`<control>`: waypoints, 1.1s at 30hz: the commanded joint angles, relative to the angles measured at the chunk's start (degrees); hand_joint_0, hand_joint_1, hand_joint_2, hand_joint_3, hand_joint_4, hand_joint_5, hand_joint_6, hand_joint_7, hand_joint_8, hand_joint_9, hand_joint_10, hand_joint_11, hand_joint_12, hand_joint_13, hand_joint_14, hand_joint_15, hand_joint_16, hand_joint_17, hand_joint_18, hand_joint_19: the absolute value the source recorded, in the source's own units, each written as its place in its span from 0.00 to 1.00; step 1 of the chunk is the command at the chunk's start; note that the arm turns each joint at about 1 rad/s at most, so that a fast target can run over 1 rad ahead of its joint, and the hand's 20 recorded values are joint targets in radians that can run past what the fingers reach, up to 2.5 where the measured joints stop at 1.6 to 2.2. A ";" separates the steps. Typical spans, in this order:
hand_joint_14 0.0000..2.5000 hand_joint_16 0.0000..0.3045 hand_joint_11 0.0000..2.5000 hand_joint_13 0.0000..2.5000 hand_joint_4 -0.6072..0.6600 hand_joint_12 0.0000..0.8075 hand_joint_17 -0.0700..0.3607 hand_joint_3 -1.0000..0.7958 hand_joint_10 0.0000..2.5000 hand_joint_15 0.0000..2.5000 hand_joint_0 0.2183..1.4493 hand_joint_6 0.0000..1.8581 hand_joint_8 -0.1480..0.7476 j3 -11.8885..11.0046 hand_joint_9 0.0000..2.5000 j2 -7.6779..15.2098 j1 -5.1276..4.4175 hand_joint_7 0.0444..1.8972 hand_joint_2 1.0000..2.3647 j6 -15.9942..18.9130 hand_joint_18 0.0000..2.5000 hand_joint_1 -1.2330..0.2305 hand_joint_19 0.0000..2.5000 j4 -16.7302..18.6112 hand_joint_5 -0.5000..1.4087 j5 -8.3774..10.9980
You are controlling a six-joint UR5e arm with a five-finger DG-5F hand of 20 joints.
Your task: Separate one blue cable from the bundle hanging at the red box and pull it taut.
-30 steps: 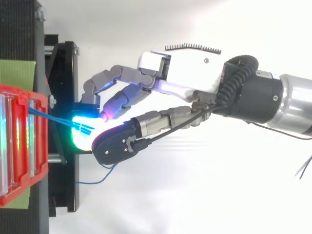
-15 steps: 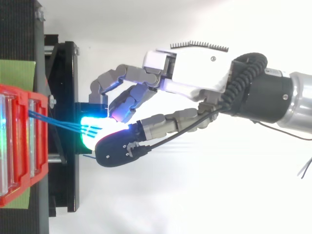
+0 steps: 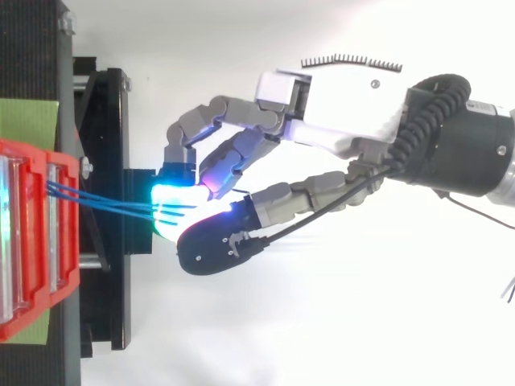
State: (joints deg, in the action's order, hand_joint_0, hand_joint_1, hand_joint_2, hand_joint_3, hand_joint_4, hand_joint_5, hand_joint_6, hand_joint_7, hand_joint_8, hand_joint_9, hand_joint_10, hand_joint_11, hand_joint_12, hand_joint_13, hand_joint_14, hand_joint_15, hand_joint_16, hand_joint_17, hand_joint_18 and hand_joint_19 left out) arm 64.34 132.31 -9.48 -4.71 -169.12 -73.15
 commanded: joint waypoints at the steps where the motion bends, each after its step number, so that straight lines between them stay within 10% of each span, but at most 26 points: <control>1: 0.01 0.11 0.32 0.30 0.52 0.36 0.34 0.34 0.01 0.17 0.39 0.50 0.48 0.00 0.36 -0.92 0.08 0.52 0.01 -0.04 0.20 0.30 0.16 -1.47 0.16 0.21; 26: 0.01 0.10 0.34 0.32 0.52 0.34 0.32 0.28 0.01 0.17 0.47 0.51 0.46 0.00 0.39 -2.76 0.08 0.53 0.00 1.19 0.22 0.23 0.14 -6.31 0.15 0.12; 33: 0.01 0.10 0.35 0.35 0.59 0.33 0.32 0.28 0.01 0.18 0.29 0.50 0.50 0.00 0.43 -2.76 0.08 0.54 0.00 1.90 0.23 0.25 0.15 -6.31 0.17 0.03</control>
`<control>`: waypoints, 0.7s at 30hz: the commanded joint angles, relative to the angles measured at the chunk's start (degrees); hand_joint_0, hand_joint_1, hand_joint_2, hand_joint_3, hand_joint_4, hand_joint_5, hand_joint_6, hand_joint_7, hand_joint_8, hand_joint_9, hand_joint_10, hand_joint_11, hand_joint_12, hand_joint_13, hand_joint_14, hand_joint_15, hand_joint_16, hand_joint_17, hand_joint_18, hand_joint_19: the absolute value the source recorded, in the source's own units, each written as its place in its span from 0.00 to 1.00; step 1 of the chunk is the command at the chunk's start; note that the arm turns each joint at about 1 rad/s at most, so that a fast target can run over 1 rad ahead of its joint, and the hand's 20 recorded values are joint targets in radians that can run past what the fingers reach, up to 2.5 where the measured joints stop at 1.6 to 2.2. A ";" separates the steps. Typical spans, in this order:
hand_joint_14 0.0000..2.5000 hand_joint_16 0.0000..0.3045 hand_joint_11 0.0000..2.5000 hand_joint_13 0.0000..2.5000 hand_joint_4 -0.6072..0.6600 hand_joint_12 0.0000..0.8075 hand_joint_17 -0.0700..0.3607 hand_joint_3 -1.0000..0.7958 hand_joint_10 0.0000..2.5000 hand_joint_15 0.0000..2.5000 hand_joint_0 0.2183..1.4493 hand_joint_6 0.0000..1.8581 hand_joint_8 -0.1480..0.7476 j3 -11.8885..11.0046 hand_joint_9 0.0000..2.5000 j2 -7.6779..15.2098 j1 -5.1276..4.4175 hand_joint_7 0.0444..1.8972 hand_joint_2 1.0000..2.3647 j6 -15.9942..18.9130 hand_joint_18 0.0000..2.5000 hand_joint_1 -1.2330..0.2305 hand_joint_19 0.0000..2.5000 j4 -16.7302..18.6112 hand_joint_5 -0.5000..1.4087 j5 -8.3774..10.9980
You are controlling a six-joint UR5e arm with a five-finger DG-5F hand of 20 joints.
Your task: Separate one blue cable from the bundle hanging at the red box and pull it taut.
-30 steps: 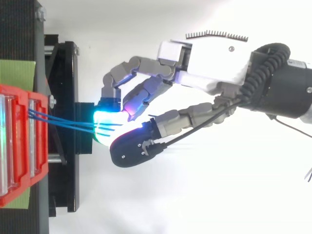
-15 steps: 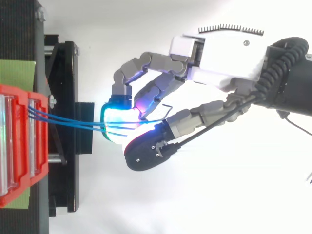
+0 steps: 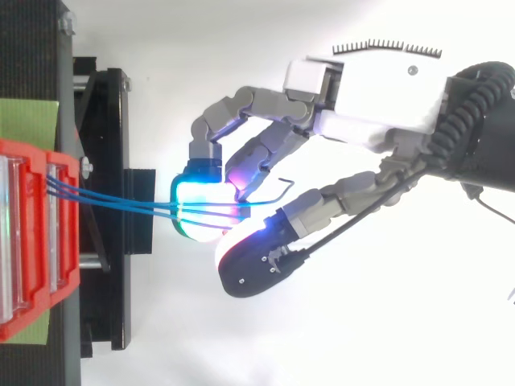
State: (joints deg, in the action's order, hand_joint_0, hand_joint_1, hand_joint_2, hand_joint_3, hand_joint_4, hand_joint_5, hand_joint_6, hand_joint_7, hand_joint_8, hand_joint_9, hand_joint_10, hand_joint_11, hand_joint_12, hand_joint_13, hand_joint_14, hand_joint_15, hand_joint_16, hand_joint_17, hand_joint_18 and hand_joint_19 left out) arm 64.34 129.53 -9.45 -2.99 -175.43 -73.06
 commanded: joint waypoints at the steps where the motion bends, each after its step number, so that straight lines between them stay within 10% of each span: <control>1: 0.01 0.10 0.34 0.35 0.59 0.34 0.32 0.28 0.01 0.18 0.27 0.50 0.51 0.00 0.44 -0.07 0.13 0.54 0.00 0.35 0.24 0.26 0.15 0.00 0.17 -0.07; 10: 0.01 0.10 0.33 0.36 0.59 0.35 0.33 0.28 0.01 0.18 0.28 0.48 0.51 0.00 0.44 -1.65 0.13 0.56 0.00 0.26 0.24 0.42 0.16 -0.62 0.18 0.11; 21: 0.01 0.11 0.33 0.35 0.45 0.36 0.33 0.41 0.01 0.19 0.42 0.51 0.50 0.00 0.42 -1.83 0.48 0.66 0.02 0.35 0.23 0.27 0.17 -2.38 0.17 0.02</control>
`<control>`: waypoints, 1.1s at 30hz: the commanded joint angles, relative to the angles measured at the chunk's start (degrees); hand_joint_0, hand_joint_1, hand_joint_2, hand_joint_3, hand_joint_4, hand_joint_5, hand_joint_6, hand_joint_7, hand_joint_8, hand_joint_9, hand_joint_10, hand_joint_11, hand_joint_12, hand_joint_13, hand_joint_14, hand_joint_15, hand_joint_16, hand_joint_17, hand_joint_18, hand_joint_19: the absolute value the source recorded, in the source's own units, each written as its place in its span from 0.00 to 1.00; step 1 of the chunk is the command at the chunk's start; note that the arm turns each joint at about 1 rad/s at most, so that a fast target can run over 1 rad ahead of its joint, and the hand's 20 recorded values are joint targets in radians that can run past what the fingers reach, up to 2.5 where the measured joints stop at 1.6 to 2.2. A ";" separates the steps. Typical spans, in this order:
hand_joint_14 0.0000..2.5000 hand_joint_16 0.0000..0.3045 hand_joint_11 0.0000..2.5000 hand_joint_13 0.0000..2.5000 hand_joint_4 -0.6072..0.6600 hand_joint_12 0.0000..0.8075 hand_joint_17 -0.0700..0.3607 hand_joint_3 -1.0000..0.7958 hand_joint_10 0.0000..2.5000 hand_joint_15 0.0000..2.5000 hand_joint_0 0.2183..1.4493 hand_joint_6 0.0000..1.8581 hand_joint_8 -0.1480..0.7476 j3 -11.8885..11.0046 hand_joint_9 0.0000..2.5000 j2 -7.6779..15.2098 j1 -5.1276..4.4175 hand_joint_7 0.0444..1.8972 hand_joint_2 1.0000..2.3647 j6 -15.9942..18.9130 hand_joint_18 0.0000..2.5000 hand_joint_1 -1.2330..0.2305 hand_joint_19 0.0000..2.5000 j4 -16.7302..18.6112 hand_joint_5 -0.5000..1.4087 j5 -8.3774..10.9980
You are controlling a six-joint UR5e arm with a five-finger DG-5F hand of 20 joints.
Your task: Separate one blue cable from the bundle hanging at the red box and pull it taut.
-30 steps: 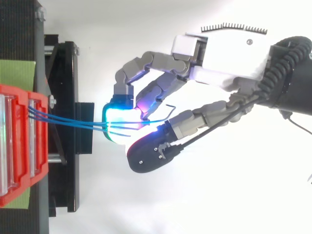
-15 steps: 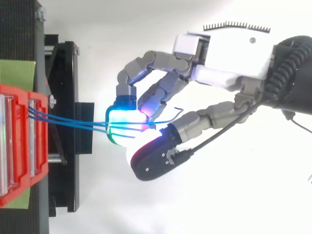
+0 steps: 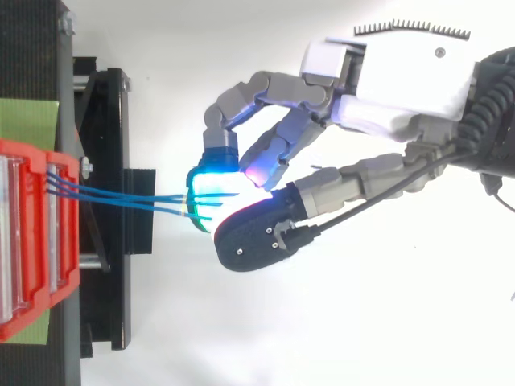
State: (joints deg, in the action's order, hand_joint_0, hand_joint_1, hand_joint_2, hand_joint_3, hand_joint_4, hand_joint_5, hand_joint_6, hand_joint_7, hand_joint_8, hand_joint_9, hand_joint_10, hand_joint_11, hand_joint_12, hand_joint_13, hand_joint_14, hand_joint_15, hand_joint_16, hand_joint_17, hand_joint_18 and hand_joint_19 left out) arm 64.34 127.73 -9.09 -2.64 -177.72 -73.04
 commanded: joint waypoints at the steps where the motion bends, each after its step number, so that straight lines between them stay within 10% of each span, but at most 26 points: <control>1: 0.01 0.10 0.33 0.35 0.45 0.36 0.33 0.41 0.01 0.19 0.43 0.51 0.50 -0.01 0.42 -0.02 0.13 0.66 0.02 0.00 0.23 0.27 0.17 -0.09 0.16 0.00; 22: 0.01 0.06 0.34 0.31 0.43 0.27 0.26 0.28 0.01 0.14 0.48 0.51 0.37 -0.01 0.40 -0.90 0.57 0.57 0.00 0.09 0.20 0.19 0.08 -1.40 0.16 0.17; 33: 0.01 0.12 0.32 0.32 0.55 0.37 0.35 0.28 0.01 0.15 0.16 0.50 0.46 -0.01 0.39 -0.99 0.66 0.48 0.00 0.09 0.22 0.20 0.11 -1.40 0.16 0.00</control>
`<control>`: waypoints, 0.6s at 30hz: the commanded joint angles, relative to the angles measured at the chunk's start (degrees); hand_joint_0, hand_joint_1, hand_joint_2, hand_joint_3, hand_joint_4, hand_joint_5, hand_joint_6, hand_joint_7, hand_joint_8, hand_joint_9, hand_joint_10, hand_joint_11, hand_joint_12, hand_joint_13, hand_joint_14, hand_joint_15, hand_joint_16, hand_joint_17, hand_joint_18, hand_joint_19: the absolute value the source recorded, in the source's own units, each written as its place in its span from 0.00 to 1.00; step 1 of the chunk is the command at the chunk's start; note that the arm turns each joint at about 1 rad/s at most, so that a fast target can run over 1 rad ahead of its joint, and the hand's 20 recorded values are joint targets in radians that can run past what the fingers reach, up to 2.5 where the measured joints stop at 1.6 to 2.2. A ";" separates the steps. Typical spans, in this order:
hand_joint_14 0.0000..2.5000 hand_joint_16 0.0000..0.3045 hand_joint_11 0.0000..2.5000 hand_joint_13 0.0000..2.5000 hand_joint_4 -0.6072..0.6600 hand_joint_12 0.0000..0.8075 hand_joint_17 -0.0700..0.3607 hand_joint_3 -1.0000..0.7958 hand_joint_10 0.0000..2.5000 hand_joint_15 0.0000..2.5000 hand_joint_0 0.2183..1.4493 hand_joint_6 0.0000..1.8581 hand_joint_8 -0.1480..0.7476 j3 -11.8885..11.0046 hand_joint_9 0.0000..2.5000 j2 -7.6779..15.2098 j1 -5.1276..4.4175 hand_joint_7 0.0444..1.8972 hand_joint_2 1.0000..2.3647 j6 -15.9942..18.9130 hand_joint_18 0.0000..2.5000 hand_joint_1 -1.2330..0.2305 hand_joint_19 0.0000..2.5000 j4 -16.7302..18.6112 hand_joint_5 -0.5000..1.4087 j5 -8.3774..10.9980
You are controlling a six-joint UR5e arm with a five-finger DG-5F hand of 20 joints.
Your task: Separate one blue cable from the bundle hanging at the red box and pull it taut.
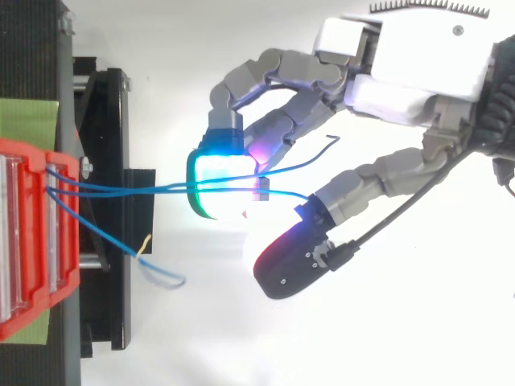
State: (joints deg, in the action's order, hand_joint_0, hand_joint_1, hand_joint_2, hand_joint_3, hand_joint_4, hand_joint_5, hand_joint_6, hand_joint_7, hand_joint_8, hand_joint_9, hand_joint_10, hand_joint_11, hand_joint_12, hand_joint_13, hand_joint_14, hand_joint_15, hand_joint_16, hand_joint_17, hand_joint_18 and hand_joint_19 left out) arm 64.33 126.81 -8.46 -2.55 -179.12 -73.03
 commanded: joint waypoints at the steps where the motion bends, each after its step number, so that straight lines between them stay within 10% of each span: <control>1: 0.01 0.12 0.32 0.32 0.55 0.38 0.36 0.28 0.01 0.15 0.16 0.50 0.47 0.00 0.39 -0.07 0.03 0.47 0.00 0.00 0.22 0.22 0.11 0.00 0.16 -0.01; 8: 0.01 0.10 0.31 0.31 0.50 0.34 0.32 0.28 0.01 0.16 0.29 0.46 0.43 0.00 0.41 -0.07 0.03 0.53 0.00 0.00 0.20 0.54 0.15 0.00 0.17 -0.01; 18: 0.01 0.10 0.32 0.32 0.53 0.35 0.32 0.40 0.01 0.17 0.33 0.47 0.46 0.00 0.41 -0.07 0.03 0.61 0.01 0.00 0.20 0.39 0.16 0.00 0.17 -0.01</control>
State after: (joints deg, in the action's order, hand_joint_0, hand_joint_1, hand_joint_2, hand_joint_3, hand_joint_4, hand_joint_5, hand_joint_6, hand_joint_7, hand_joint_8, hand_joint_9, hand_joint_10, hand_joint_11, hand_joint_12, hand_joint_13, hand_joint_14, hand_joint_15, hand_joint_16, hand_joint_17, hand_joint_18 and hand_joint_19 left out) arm 64.34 126.77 -8.44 -2.55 -179.12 -73.05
